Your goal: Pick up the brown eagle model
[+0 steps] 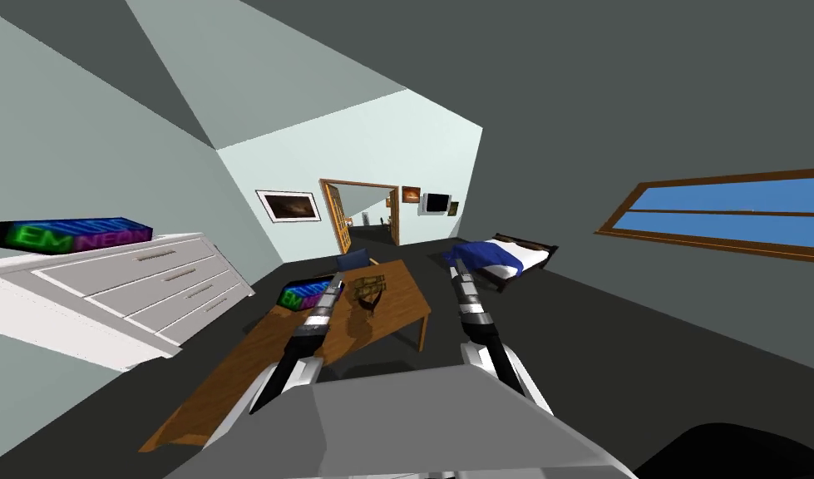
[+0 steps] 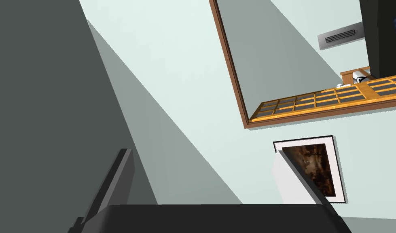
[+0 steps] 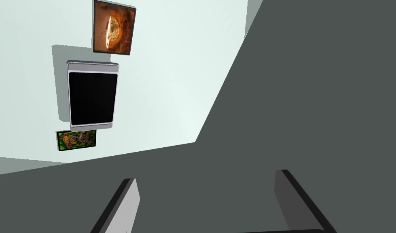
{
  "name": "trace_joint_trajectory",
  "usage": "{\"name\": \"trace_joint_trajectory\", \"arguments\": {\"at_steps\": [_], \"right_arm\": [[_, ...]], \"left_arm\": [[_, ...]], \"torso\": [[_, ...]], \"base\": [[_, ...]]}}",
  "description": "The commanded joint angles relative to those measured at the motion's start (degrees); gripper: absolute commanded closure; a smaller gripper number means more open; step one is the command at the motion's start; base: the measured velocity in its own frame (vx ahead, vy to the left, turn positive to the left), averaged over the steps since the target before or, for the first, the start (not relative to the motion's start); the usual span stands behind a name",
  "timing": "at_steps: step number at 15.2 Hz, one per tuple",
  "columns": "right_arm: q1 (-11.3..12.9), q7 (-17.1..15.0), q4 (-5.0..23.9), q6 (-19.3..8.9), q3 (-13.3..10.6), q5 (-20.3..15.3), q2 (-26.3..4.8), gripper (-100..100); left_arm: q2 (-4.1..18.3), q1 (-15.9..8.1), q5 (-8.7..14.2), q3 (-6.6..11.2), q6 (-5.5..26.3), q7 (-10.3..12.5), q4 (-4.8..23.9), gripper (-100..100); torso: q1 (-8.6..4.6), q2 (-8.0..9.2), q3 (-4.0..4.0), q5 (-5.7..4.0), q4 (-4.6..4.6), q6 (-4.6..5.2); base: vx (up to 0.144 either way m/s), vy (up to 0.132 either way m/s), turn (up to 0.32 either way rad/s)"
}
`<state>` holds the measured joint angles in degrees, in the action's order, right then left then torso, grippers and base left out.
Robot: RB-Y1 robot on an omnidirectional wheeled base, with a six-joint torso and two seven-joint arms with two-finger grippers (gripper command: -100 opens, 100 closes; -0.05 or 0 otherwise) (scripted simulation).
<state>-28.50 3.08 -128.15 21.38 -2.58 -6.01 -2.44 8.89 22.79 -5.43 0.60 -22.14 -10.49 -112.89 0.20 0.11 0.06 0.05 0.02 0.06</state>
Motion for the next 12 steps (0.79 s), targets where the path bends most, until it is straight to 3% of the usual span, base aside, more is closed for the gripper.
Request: {"name": "trace_joint_trajectory", "arguments": {"at_steps": [1,11,12], "right_arm": [[0.0,0.0,0.0,0.0,0.0,0.0,0.0,0],[0.0,0.0,0.0,0.0,0.0,0.0,0.0,0],[0.0,0.0,0.0,0.0,0.0,0.0,0.0,0]], "left_arm": [[0.8,-0.4,0.3,0.57,1.6,-0.1,1.8,-100],[2.5,-4.0,1.1,2.78,8.4,-1.2,12.2,-100],[2.8,-4.8,1.2,3.23,9.7,-1.4,14.4,-100]], "torso": [[0.0,0.0,0.0,0.0,0.0,0.0],[0.0,-0.07,-0.04,0.0,-0.02,-0.03],[0.0,-0.07,-0.04,0.0,-0.01,-0.04]], "base": [[-0.036,0.036,-0.205],[-0.023,0.029,-0.175],[-0.02,0.029,-0.196]]}}
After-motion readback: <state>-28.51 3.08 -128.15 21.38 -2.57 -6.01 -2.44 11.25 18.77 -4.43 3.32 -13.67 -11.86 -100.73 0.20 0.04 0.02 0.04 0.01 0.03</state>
